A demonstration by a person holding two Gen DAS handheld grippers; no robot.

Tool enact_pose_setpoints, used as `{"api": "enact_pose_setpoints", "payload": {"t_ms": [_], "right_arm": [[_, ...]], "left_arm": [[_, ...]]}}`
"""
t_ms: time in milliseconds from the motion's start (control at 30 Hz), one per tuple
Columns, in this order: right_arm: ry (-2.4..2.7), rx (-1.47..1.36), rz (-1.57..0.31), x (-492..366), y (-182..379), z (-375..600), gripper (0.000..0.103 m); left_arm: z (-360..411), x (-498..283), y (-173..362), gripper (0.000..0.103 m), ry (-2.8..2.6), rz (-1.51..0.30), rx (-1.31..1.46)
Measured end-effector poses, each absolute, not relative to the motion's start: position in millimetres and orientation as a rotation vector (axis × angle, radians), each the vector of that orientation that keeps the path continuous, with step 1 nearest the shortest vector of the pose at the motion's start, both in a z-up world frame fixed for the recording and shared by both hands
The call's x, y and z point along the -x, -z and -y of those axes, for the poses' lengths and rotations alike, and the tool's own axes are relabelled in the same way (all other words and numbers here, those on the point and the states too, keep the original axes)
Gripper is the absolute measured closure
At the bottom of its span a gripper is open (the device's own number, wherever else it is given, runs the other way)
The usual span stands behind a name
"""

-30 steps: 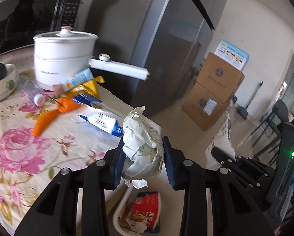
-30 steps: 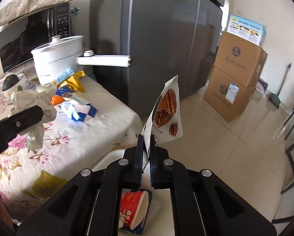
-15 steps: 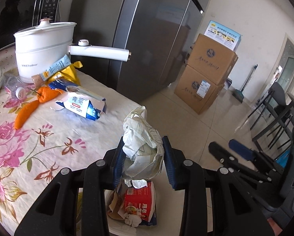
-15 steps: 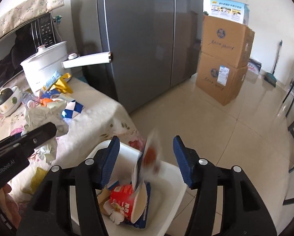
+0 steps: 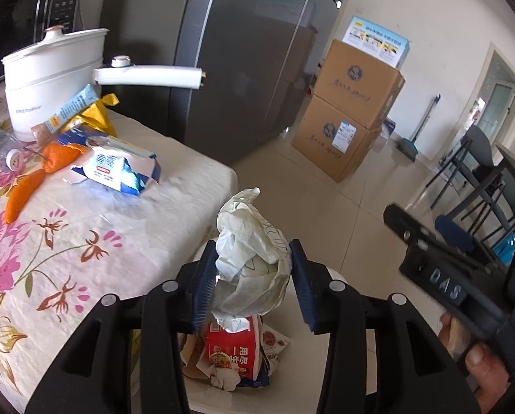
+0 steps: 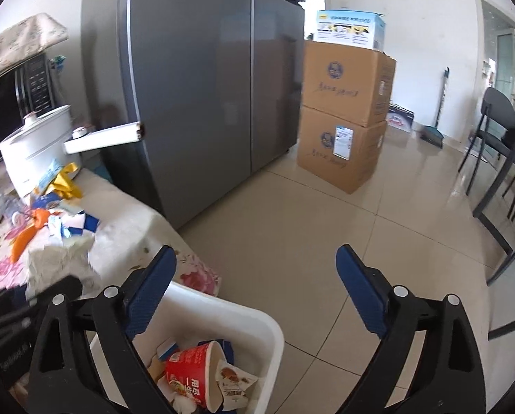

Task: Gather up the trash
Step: 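Lower the plastic bag into the bin and open the left tool, then move both tools back over the table toward the blue toothpaste box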

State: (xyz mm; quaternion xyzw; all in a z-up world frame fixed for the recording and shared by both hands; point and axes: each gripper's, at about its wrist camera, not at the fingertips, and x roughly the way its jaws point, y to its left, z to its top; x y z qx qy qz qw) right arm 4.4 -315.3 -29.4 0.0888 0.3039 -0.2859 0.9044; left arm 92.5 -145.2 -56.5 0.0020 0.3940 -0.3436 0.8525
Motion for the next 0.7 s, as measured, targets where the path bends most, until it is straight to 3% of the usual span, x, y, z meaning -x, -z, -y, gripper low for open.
{"api": "enact_pose_setpoints", "payload": {"t_ms": [233,700], "right_arm": [[0.593,-0.185,-0.655,-10,35,317,0.013],[0.552,-0.168,-0.695,-27,43,302,0.009]], "left_arm": [[153,-89,64,0.04,0.743,-0.849,-0.038],[136,-108,69,0.038,0.638,-0.842,-0.026]]}}
